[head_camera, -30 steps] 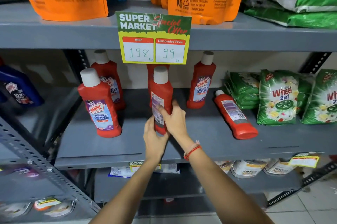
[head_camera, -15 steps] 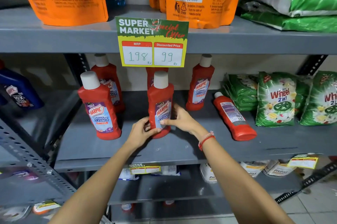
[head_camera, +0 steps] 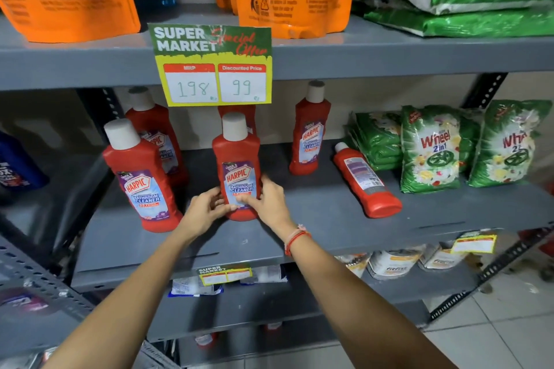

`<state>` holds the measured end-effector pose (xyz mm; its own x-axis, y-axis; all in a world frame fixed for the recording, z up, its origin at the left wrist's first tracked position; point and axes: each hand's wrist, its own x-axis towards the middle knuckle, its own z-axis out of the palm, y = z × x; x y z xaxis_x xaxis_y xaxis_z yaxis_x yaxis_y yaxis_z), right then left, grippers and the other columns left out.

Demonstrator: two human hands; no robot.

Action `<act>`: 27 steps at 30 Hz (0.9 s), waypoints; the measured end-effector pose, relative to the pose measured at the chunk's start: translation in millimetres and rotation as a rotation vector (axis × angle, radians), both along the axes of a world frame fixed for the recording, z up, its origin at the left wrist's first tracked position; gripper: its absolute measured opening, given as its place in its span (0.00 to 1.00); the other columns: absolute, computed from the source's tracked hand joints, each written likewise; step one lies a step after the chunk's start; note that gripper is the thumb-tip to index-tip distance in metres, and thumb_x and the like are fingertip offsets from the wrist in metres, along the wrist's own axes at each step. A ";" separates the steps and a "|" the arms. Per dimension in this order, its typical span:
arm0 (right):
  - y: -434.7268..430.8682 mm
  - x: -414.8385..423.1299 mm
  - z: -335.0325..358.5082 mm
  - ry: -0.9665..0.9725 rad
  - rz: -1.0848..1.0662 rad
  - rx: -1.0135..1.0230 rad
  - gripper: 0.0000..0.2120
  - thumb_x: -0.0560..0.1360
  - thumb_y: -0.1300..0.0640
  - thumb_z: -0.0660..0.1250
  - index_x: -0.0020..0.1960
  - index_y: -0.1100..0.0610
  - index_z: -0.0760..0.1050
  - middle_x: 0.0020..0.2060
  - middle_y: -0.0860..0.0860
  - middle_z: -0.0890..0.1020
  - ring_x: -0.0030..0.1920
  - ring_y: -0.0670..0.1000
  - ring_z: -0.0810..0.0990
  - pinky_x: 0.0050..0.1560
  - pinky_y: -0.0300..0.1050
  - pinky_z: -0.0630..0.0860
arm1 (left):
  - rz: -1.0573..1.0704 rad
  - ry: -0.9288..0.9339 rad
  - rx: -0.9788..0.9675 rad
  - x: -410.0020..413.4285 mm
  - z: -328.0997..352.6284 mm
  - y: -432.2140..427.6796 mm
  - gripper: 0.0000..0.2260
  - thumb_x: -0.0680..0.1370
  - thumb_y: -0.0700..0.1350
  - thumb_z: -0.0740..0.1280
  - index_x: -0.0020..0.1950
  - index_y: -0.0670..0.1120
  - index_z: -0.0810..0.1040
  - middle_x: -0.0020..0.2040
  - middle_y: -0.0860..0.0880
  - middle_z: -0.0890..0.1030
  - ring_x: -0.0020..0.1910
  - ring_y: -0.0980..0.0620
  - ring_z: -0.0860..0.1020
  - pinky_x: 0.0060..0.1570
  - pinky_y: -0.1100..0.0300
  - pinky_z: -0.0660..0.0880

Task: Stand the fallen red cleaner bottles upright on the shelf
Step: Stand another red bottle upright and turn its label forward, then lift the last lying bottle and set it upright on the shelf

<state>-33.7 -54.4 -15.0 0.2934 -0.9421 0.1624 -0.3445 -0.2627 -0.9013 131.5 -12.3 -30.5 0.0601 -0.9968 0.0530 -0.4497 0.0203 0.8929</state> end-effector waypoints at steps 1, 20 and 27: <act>1.1 -0.9 1.2 0.002 0.003 0.001 0.25 0.67 0.55 0.76 0.59 0.61 0.71 0.56 0.60 0.81 0.54 0.57 0.81 0.57 0.56 0.79 | 0.036 -0.016 -0.023 -3.5 -0.2 2.2 0.17 0.70 0.41 0.72 0.59 0.44 0.75 0.48 0.60 0.83 0.52 0.64 0.79 0.51 0.73 0.75; -67.9 -212.1 -0.3 0.765 -0.562 0.259 0.55 0.62 0.33 0.71 0.71 0.67 0.52 0.70 0.63 0.65 0.70 0.62 0.61 0.67 0.56 0.63 | 0.124 -0.017 -0.123 -196.0 -4.8 -50.7 0.10 0.72 0.40 0.70 0.53 0.40 0.79 0.50 0.40 0.82 0.43 0.54 0.78 0.46 0.70 0.73; -66.8 -213.2 -19.7 0.726 -0.626 0.123 0.40 0.63 0.42 0.72 0.63 0.67 0.65 0.61 0.62 0.73 0.64 0.62 0.67 0.61 0.55 0.68 | 0.128 0.245 0.099 -244.3 8.8 -105.4 0.12 0.76 0.49 0.65 0.52 0.42 0.79 0.50 0.43 0.81 0.50 0.48 0.79 0.55 0.60 0.74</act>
<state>-246.9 -121.2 -34.7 -0.2776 -0.9603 0.0286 -0.8740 0.2400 -0.4224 -112.7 -117.7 -21.7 0.1850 -0.9798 -0.0755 -0.2135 -0.1151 0.9701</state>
